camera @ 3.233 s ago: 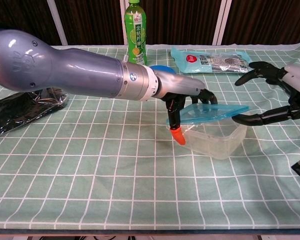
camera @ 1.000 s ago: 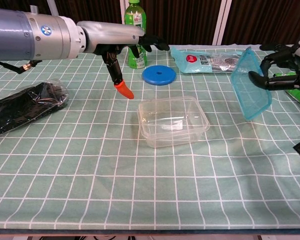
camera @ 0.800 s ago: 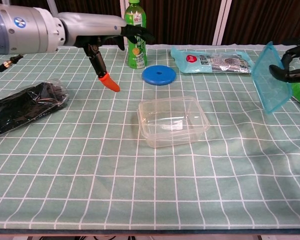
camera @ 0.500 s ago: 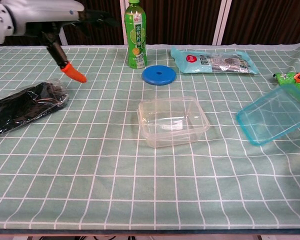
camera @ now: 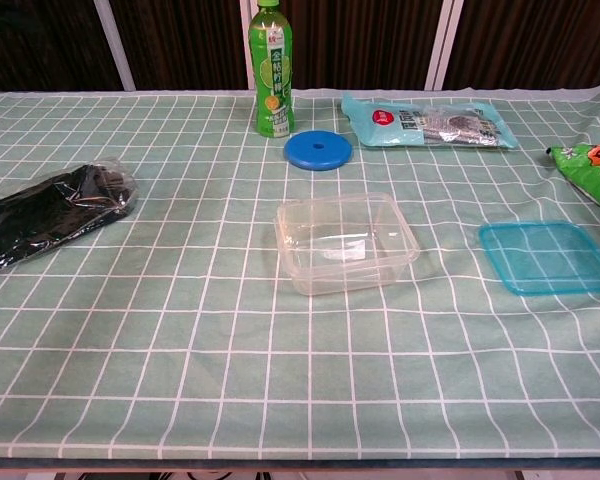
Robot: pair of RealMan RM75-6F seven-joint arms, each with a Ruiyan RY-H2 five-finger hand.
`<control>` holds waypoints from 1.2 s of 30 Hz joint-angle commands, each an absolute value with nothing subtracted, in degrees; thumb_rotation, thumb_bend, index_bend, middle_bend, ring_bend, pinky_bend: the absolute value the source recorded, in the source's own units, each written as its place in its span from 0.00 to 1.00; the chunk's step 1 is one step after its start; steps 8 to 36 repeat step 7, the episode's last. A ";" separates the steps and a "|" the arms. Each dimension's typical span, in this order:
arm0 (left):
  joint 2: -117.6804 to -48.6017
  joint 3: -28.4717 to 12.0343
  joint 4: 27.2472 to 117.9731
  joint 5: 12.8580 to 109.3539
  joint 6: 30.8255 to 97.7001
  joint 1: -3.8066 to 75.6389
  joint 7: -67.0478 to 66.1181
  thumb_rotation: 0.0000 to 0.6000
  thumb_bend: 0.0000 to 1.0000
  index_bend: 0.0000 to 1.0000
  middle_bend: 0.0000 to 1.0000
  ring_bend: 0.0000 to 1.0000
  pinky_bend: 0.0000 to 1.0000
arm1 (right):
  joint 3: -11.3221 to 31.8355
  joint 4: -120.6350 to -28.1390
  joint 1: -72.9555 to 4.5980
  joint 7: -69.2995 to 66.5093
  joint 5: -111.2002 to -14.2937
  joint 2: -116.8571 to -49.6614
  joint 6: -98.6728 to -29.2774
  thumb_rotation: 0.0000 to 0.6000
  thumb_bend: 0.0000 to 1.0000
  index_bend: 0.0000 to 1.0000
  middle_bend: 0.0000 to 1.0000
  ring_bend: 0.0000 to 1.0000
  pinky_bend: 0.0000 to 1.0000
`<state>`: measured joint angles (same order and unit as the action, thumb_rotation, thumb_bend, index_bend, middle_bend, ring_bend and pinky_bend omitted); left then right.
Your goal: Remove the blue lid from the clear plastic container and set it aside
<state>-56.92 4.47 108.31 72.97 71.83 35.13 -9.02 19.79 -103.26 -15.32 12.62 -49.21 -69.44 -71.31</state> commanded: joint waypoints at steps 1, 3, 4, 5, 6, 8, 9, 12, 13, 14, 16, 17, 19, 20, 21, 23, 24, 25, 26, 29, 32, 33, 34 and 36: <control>-57.38 7.79 107.60 75.51 79.94 27.68 -12.70 1.00 0.00 0.00 0.00 0.00 0.05 | 14.73 -103.29 -11.27 9.12 -61.22 -65.19 -74.99 1.00 0.18 0.00 0.00 0.00 0.00; -58.40 8.57 106.59 76.56 84.02 24.10 -13.38 1.00 0.00 0.00 0.00 0.00 0.04 | 13.13 -102.43 -9.81 7.33 -66.43 -64.03 -77.29 1.00 0.18 0.00 0.00 0.00 0.00; -58.94 8.80 105.82 77.22 85.94 22.49 -13.62 1.00 0.00 0.00 0.00 0.00 0.04 | 12.41 -102.00 -9.17 6.64 -68.50 -63.58 -78.33 1.00 0.18 0.00 0.00 0.00 0.00; -59.53 8.91 104.96 77.80 87.70 21.01 -13.75 1.00 0.00 0.00 0.00 0.00 0.03 | 11.72 -101.45 -8.56 6.30 -70.48 -63.13 -79.48 1.00 0.18 0.00 0.00 0.00 0.00; -60.20 8.94 103.99 78.23 89.76 19.33 -13.66 1.00 0.00 0.00 0.00 0.00 0.03 | 11.14 -100.85 -8.08 6.10 -72.16 -62.79 -80.47 1.00 0.18 0.00 0.00 0.00 0.00; -60.97 8.88 102.92 78.82 91.57 17.88 -13.41 1.00 0.00 0.00 0.00 0.00 0.03 | 10.71 -100.09 -7.69 6.11 -73.56 -62.60 -81.46 1.00 0.18 0.00 0.00 0.00 0.00; -60.97 8.88 102.92 78.82 91.57 17.88 -13.41 1.00 0.00 0.00 0.00 0.00 0.03 | 10.71 -100.09 -7.69 6.11 -73.56 -62.60 -81.46 1.00 0.18 0.00 0.00 0.00 0.00; -60.97 8.88 102.92 78.82 91.57 17.88 -13.41 1.00 0.00 0.00 0.00 0.00 0.03 | 10.71 -100.09 -7.69 6.11 -73.56 -62.60 -81.46 1.00 0.18 0.00 0.00 0.00 0.00; -60.97 8.88 102.92 78.82 91.57 17.88 -13.41 1.00 0.00 0.00 0.00 0.00 0.03 | 10.71 -100.09 -7.69 6.11 -73.56 -62.60 -81.46 1.00 0.18 0.00 0.00 0.00 0.00; -60.97 8.88 102.92 78.82 91.57 17.88 -13.41 1.00 0.00 0.00 0.00 0.00 0.03 | 10.71 -100.09 -7.69 6.11 -73.56 -62.60 -81.46 1.00 0.18 0.00 0.00 0.00 0.00; -60.97 8.88 102.92 78.82 91.57 17.88 -13.41 1.00 0.00 0.00 0.00 0.00 0.03 | 10.71 -100.09 -7.69 6.11 -73.56 -62.60 -81.46 1.00 0.18 0.00 0.00 0.00 0.00; -60.97 8.88 102.92 78.82 91.57 17.88 -13.41 1.00 0.00 0.00 0.00 0.00 0.03 | 10.71 -100.09 -7.69 6.11 -73.56 -62.60 -81.46 1.00 0.18 0.00 0.00 0.00 0.00; -60.97 8.88 102.92 78.82 91.57 17.88 -13.41 1.00 0.00 0.00 0.00 0.00 0.03 | 10.71 -100.09 -7.69 6.11 -73.56 -62.60 -81.46 1.00 0.18 0.00 0.00 0.00 0.00; -60.97 8.88 102.92 78.82 91.57 17.88 -13.41 1.00 0.00 0.00 0.00 0.00 0.03 | 10.71 -100.09 -7.69 6.11 -73.56 -62.60 -81.46 1.00 0.18 0.00 0.00 0.00 0.00; -60.97 8.88 102.92 78.82 91.57 17.88 -13.41 1.00 0.00 0.00 0.00 0.00 0.03 | 10.71 -100.09 -7.69 6.11 -73.56 -62.60 -81.46 1.00 0.18 0.00 0.00 0.00 0.00; -60.97 8.88 102.92 78.82 91.57 17.88 -13.41 1.00 0.00 0.00 0.00 0.00 0.03 | 10.71 -100.09 -7.69 6.11 -73.56 -62.60 -81.46 1.00 0.18 0.00 0.00 0.00 0.00; -60.97 8.88 102.92 78.82 91.57 17.88 -13.41 1.00 0.00 0.00 0.00 0.00 0.03 | 10.71 -100.09 -7.69 6.11 -73.56 -62.60 -81.46 1.00 0.18 0.00 0.00 0.00 0.00; -60.97 8.88 102.92 78.82 91.57 17.88 -13.41 1.00 0.00 0.00 0.00 0.00 0.03 | 10.71 -100.09 -7.69 6.11 -73.56 -62.60 -81.46 1.00 0.18 0.00 0.00 0.00 0.00; -60.97 8.88 102.92 78.82 91.57 17.88 -13.41 1.00 0.00 0.00 0.00 0.00 0.03 | 10.71 -100.09 -7.69 6.11 -73.56 -62.60 -81.46 1.00 0.18 0.00 0.00 0.00 0.00; -60.97 8.88 102.92 78.82 91.57 17.88 -13.41 1.00 0.00 0.00 0.00 0.00 0.03 | 10.71 -100.09 -7.69 6.11 -73.56 -62.60 -81.46 1.00 0.18 0.00 0.00 0.00 0.00; -60.97 8.88 102.92 78.82 91.57 17.88 -13.41 1.00 0.00 0.00 0.00 0.00 0.03 | 10.71 -100.09 -7.69 6.11 -73.56 -62.60 -81.46 1.00 0.18 0.00 0.00 0.00 0.00; -60.97 8.88 102.92 78.82 91.57 17.88 -13.41 1.00 0.00 0.00 0.00 0.00 0.03 | 10.71 -100.09 -7.69 6.11 -73.56 -62.60 -81.46 1.00 0.18 0.00 0.00 0.00 0.00; -60.97 8.88 102.92 78.82 91.57 17.88 -13.41 1.00 0.00 0.00 0.00 0.00 0.03 | 10.71 -100.09 -7.69 6.11 -73.56 -62.60 -81.46 1.00 0.18 0.00 0.00 0.00 0.00; -60.97 8.88 102.92 78.82 91.57 17.88 -13.41 1.00 0.00 0.00 0.00 0.00 0.03 | 10.71 -100.09 -7.69 6.11 -73.56 -62.60 -81.46 1.00 0.18 0.00 0.00 0.00 0.00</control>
